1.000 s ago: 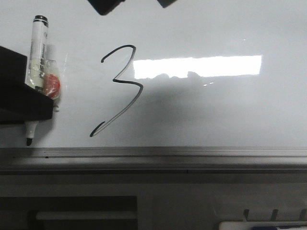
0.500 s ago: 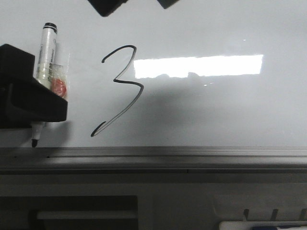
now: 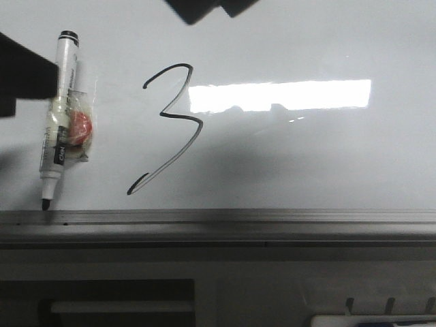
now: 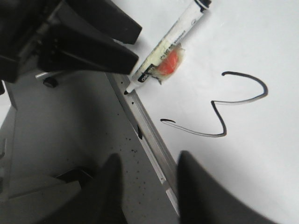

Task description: Write number 3 on whiteboard

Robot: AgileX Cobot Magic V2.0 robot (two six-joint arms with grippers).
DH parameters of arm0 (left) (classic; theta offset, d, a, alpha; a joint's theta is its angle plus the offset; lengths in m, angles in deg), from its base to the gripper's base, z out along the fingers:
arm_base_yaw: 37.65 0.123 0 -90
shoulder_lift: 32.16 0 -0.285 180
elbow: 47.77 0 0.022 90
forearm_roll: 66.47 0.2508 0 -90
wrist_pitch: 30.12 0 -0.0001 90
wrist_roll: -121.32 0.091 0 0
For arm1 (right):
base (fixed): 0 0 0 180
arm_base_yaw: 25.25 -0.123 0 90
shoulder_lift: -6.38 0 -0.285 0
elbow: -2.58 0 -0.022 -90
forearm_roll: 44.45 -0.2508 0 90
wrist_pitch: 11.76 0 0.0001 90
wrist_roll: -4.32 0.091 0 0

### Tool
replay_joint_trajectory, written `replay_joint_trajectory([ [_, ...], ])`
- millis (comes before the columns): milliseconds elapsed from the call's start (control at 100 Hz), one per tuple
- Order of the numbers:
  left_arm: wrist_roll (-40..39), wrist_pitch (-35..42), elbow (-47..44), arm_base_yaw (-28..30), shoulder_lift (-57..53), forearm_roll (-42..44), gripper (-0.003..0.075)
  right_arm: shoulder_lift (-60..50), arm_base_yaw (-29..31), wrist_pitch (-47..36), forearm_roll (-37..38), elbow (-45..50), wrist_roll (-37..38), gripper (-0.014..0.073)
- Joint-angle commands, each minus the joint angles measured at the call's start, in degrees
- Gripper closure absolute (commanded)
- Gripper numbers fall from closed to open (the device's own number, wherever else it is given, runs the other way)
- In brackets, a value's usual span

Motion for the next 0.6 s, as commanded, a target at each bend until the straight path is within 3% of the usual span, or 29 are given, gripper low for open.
replay_joint_trajectory([
  [0,-0.1,1.1,1.2,0.1,-6.6,3.6,0.0658,-3.8,0.3,-6.6,0.3,-0.3,0.3,0.0662],
  [30,0.0,0.9,1.2,0.1,-8.7,5.8,0.0743,-4.6,0.3,-8.0,0.3,0.3,0.3,0.0649],
  [230,0.0,-1.3,1.2,0.1,-22.8,17.5,0.0741,-12.7,0.0,-19.5,1.7,9.1,0.3,0.0636],
  [330,0.0,-7.9,1.1,0.1,-29.6,24.5,0.0741,-18.3,-0.1,-28.6,1.9,17.5,0.3,0.0636],
  [440,0.0,-13.6,-0.3,0.1,-36.3,25.7,0.0741,-26.0,-0.1,-42.6,1.9,28.9,0.1,0.0636],
  [590,0.0,-14.3,-2.6,0.1,-45.5,27.0,0.0741,-36.1,-0.1,-56.6,2.4,43.4,-0.5,0.0635],
])
